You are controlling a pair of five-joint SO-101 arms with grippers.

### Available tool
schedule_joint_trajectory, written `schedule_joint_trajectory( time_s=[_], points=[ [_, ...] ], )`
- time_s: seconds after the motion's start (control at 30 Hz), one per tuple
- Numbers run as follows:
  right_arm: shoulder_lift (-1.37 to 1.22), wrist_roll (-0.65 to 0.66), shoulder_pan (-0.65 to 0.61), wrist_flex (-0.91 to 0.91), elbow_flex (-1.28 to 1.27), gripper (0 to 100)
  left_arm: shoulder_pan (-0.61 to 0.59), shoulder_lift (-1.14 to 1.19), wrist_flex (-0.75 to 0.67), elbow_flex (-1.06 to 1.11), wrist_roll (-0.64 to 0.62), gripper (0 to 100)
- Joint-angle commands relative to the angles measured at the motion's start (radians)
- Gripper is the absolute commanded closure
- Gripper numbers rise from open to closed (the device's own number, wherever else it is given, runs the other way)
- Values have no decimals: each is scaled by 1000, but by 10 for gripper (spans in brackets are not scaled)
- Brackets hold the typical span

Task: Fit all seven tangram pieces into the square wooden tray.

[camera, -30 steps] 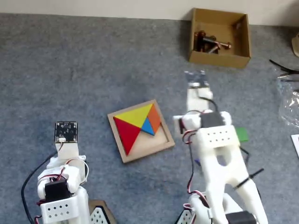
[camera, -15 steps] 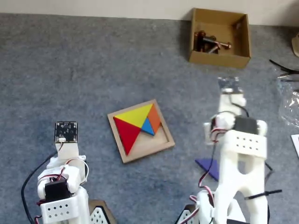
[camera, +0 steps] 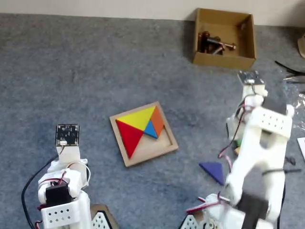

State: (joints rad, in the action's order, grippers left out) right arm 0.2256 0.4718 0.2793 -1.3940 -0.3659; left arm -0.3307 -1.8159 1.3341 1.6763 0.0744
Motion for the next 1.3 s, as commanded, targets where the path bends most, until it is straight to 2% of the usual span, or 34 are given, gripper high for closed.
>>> schedule_joint_trajectory(
  time_s=[0.0,0.2,0.43,0.83,1.27],
  points=[
    [-119,11,12,-51,157,848,-13,-5,5,19,-9,995],
    [-288,14,19,-206,420,740,-13,-5,5,19,-9,995],
    [-461,83,5,-311,607,733,-13,-5,5,19,-9,995],
    [-723,84,-5,-325,728,733,-13,-5,5,19,-9,995],
    [-748,153,15,-325,760,733,-13,-5,5,19,-9,995]
  ],
)
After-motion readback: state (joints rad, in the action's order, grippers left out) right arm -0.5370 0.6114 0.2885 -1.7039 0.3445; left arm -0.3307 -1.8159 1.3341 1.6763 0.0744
